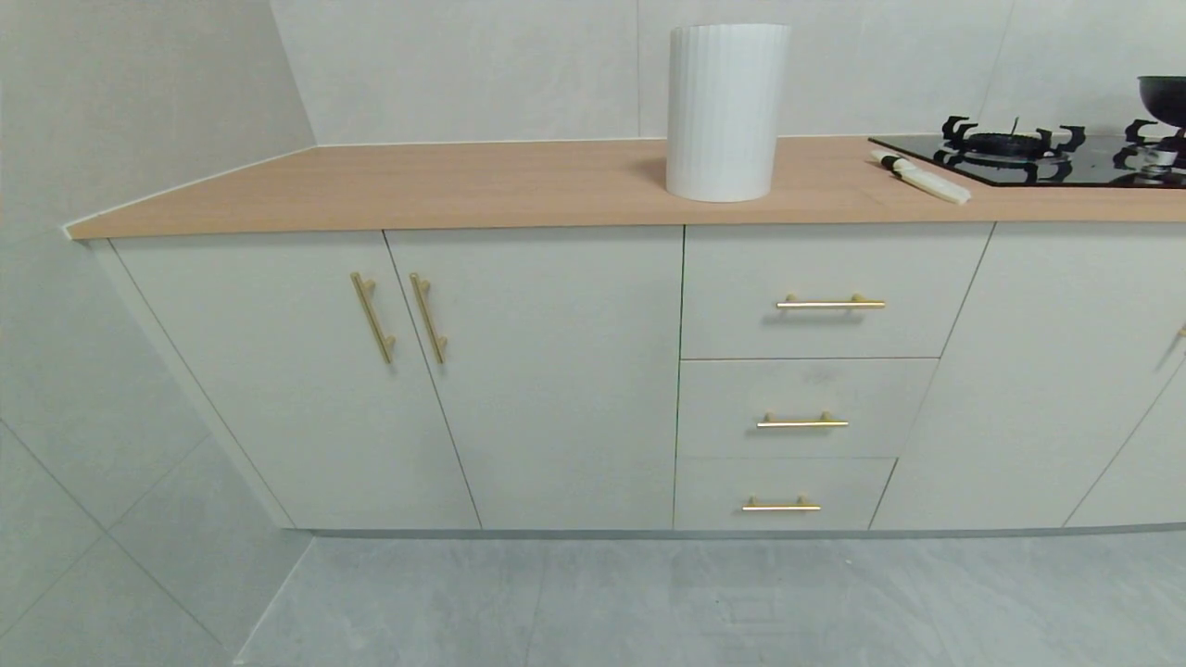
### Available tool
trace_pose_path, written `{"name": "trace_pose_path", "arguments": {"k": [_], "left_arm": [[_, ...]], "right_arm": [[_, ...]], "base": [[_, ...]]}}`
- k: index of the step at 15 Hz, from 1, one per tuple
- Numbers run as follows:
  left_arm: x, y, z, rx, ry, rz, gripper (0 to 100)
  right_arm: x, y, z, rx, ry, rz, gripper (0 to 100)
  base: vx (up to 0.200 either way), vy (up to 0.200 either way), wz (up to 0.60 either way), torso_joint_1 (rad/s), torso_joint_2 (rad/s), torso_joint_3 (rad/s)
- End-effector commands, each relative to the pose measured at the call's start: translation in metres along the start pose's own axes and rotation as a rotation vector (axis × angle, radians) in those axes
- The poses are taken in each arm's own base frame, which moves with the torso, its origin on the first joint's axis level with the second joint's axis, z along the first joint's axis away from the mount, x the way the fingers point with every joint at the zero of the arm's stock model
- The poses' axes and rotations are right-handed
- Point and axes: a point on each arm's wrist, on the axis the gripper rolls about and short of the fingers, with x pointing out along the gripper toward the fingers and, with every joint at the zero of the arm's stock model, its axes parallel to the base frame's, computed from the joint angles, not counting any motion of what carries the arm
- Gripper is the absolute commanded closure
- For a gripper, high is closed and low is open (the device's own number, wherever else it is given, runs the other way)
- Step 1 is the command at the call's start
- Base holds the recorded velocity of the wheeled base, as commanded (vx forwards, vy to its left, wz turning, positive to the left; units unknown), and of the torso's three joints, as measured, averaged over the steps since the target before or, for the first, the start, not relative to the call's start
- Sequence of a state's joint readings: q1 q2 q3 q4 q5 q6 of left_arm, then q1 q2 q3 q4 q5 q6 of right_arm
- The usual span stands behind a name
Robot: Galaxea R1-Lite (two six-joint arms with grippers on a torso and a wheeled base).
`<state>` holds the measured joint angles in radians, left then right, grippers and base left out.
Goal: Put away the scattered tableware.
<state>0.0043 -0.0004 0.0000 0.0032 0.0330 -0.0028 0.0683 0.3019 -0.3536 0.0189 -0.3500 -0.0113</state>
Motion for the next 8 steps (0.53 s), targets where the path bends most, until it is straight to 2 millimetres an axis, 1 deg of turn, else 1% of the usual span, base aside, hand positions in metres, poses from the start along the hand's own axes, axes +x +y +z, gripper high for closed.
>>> {"name": "trace_pose_path", "arguments": {"k": [1,3,4,5,6,7,8], "left_arm": [[0.0,0.0,0.0,0.0,0.0,0.001,0],[0.0,0.0,0.0,0.0,0.0,0.001,0],[0.0,0.0,0.0,0.0,0.0,0.001,0],[0.0,0.0,0.0,0.0,0.0,0.001,0],[0.0,0.0,0.0,0.0,0.0,0.001,0],[0.0,0.0,0.0,0.0,0.0,0.001,0],[0.0,0.0,0.0,0.0,0.0,0.001,0]], "right_arm": [[-0.031,-0.007,-0.024,0.028,-0.13,-0.016,0],[-0.038,-0.007,-0.035,0.034,-0.176,0.014,0],[-0.038,-0.007,-0.035,0.04,-0.179,0.017,0],[-0.036,-0.006,-0.039,0.041,-0.166,0.053,0],[-0.032,-0.003,-0.048,0.027,-0.132,0.131,0],[-0.031,-0.003,-0.05,0.025,-0.128,0.145,0],[-0.024,0.002,-0.067,0.008,-0.074,0.241,0]], "base": [[0.0,0.0,0.0,0.0,0.0,0.0],[0.0,0.0,0.0,0.0,0.0,0.0],[0.0,0.0,0.0,0.0,0.0,0.0],[0.0,0.0,0.0,0.0,0.0,0.0],[0.0,0.0,0.0,0.0,0.0,0.0],[0.0,0.0,0.0,0.0,0.0,0.0],[0.0,0.0,0.0,0.0,0.0,0.0]]}}
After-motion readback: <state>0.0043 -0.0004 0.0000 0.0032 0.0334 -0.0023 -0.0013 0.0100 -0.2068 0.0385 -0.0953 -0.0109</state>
